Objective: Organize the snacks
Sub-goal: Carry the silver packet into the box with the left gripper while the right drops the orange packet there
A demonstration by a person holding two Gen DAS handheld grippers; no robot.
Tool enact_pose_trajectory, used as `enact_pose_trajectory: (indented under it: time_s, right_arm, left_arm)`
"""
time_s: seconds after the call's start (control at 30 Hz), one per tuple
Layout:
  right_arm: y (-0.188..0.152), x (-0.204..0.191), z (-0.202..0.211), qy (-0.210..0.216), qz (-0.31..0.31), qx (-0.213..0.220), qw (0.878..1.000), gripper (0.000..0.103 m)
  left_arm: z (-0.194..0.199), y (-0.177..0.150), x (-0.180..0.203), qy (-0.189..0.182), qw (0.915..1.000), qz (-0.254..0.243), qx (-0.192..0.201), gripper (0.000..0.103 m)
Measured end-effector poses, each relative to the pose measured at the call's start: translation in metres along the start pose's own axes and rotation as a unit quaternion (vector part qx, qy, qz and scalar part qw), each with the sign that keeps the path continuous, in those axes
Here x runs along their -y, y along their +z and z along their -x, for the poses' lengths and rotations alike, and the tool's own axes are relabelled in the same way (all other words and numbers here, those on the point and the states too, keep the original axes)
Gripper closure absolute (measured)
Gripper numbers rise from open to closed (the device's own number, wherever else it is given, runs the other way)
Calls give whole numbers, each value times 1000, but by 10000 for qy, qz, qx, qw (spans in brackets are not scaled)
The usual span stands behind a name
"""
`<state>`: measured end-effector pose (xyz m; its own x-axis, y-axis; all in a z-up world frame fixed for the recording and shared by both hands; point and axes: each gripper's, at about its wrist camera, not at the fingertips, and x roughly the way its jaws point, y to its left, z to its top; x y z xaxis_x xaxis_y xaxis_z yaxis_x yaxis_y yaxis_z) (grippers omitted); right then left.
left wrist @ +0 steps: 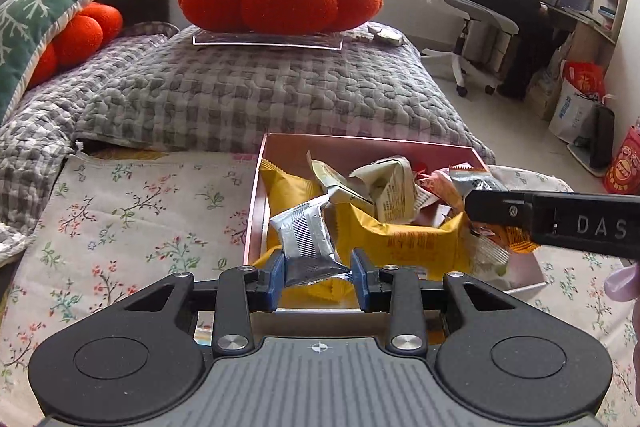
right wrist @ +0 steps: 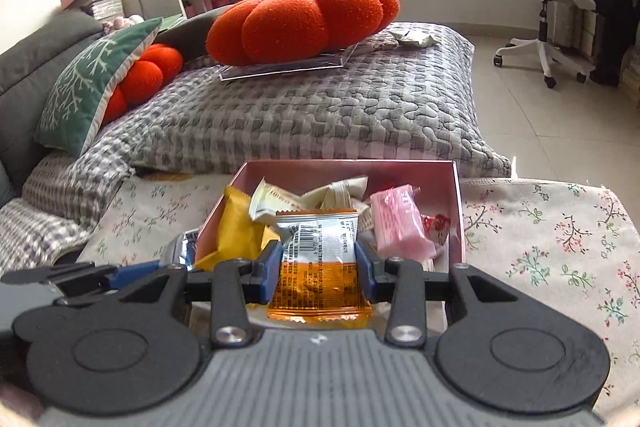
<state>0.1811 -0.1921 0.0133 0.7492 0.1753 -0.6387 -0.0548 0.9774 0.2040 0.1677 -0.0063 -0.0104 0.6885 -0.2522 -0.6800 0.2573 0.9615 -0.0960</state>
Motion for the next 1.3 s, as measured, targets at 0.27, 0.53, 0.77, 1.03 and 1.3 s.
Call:
enact_pose_trajectory:
  time_s: [0.27,0.53,0.77,1.03,1.3]
  right_arm:
    - [13,4,-22,-49,-114,-45,9999,67]
    - [18,3,-32,-101,-52,-67,9999,67]
    - [20,6,-32,-151,-158,20,9998,57]
    - [19,6,-24,-172,-75,28,9998,42]
    - [17,5,-9,-191,-45,43,9998,34]
  left_arm:
    - [-25,7,-4,61,9999,-18,-83,70]
    - [-38,11,-1,129,9999,-49,-95,70]
    - [-42,11,5,211,9994,-258,-128,34]
    - [-31,8,11,123,9992,-367,-33,23]
    - [-11,8,13,91,9992,-385,-22,19]
